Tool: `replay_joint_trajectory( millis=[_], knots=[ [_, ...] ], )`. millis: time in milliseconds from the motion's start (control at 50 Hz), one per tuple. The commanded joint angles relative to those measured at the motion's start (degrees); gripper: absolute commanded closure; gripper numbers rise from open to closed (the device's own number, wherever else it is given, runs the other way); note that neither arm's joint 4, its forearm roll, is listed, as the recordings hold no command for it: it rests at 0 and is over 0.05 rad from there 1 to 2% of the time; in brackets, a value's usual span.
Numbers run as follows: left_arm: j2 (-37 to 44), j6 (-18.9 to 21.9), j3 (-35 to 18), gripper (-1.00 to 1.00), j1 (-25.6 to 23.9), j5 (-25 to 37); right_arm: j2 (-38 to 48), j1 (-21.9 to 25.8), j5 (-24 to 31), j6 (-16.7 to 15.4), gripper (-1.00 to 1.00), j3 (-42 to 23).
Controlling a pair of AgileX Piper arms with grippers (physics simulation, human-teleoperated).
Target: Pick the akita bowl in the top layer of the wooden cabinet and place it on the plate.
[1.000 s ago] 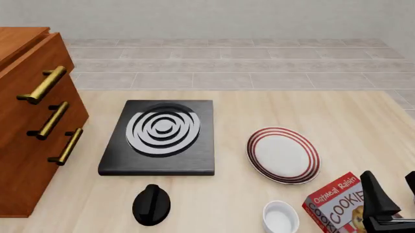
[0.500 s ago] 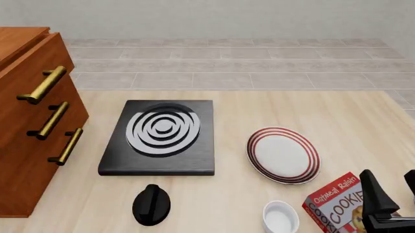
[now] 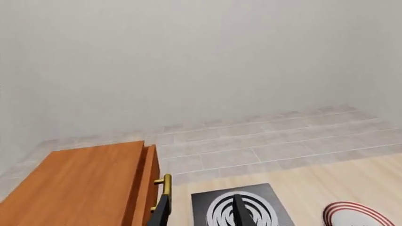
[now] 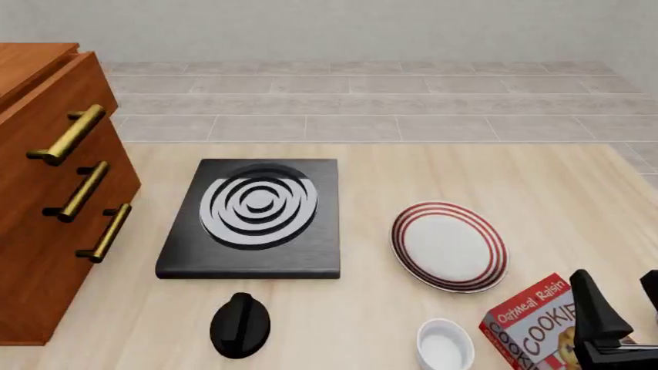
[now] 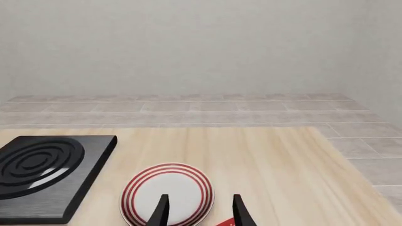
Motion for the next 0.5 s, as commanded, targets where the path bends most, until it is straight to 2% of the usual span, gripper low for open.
replay_joint_trajectory(
  millis=[20, 60, 80, 140, 160, 280, 320, 340, 400, 500],
  knots=[
    [3.44, 0.19, -4.67, -1.0, 0.57, 2.95, -0.3, -0.02, 0.26, -0.09, -1.0, -0.03],
    [4.44, -1.06, -5.45, -1.0, 0.58, 3.45, -0.16, 0.01, 0.12, -0.08, -1.0, -0.03],
    [5.02, 0.88, -5.55, -1.0, 0.94, 3.8, -0.1, 0.01, 0.08, -0.09, -1.0, -0.02],
    [5.58, -0.55, -6.66, -1.0, 0.9, 4.43, 0.13, 0.03, -0.11, -0.09, -1.0, -0.02],
    [6.41, -3.25, -7.28, -1.0, 0.24, 5.22, 0.24, 0.04, -0.24, -0.09, -1.0, -0.01],
    [8.26, -1.19, -7.41, -1.0, 1.7, 6.08, 0.43, 0.02, -0.46, -0.15, -1.0, -0.01],
    [8.23, 3.63, -6.66, -1.0, 3.31, 5.38, 0.34, 0.04, -0.38, -0.15, -1.0, -0.01],
    [8.56, 4.52, -6.54, -1.0, 2.94, 5.42, 0.29, 0.05, -0.35, -0.13, -1.0, -0.02],
    [10.3, 1.27, -8.01, -1.0, 1.69, 6.69, 0.14, -0.02, -0.21, -0.05, -1.0, -0.02],
    [12.06, 0.07, -10.2, -1.0, 1.92, 8.15, 0.12, -0.04, -0.14, -0.04, -1.0, -0.01]
  ],
)
